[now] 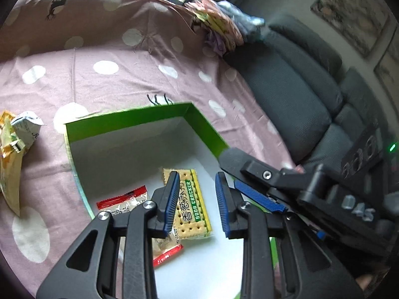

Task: Organize snacks
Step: 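Lower the cracker pack into the box and open the right tool, then withdraw the right tool from the box toward the snack pile, then grasp the white-and-yellow snack bag with the right tool and lift, then carry the white-and-yellow bag with the right tool over the green box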

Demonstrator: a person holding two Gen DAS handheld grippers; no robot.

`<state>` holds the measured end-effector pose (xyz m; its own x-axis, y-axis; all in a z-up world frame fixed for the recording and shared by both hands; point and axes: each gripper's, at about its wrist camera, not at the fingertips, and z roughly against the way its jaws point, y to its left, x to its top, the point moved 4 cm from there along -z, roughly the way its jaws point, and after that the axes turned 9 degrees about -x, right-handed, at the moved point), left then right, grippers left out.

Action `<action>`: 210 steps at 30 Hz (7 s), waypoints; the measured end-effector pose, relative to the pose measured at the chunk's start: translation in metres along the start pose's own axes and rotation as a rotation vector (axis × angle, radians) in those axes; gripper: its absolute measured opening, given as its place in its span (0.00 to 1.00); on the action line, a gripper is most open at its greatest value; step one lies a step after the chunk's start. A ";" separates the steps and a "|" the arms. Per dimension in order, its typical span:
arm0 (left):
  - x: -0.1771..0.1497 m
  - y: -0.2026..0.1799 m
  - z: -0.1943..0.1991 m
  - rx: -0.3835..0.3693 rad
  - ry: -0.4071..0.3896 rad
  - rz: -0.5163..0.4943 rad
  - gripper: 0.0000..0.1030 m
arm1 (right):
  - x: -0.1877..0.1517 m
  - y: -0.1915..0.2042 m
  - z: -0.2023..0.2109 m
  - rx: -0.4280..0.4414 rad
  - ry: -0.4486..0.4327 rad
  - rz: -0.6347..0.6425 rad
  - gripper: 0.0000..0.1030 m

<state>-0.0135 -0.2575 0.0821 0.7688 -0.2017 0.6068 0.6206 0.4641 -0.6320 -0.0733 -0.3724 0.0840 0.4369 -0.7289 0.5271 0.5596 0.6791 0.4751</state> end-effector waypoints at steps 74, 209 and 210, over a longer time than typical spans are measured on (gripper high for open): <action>-0.053 0.217 0.213 0.682 -0.196 0.452 0.75 | -0.120 0.181 -0.148 0.069 0.150 0.448 0.22; -0.022 -0.006 -0.016 -0.004 0.032 -0.020 0.28 | 0.000 0.013 -0.015 -0.193 0.006 0.153 0.40; -0.022 -0.006 -0.016 -0.002 0.035 -0.018 0.28 | 0.000 0.013 -0.016 -0.194 0.008 0.153 0.40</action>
<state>-0.0317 -0.2692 0.0643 0.7623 -0.2397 0.6012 0.6347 0.4581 -0.6223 -0.0552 -0.3646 0.0790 0.5322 -0.6204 0.5762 0.6110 0.7525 0.2458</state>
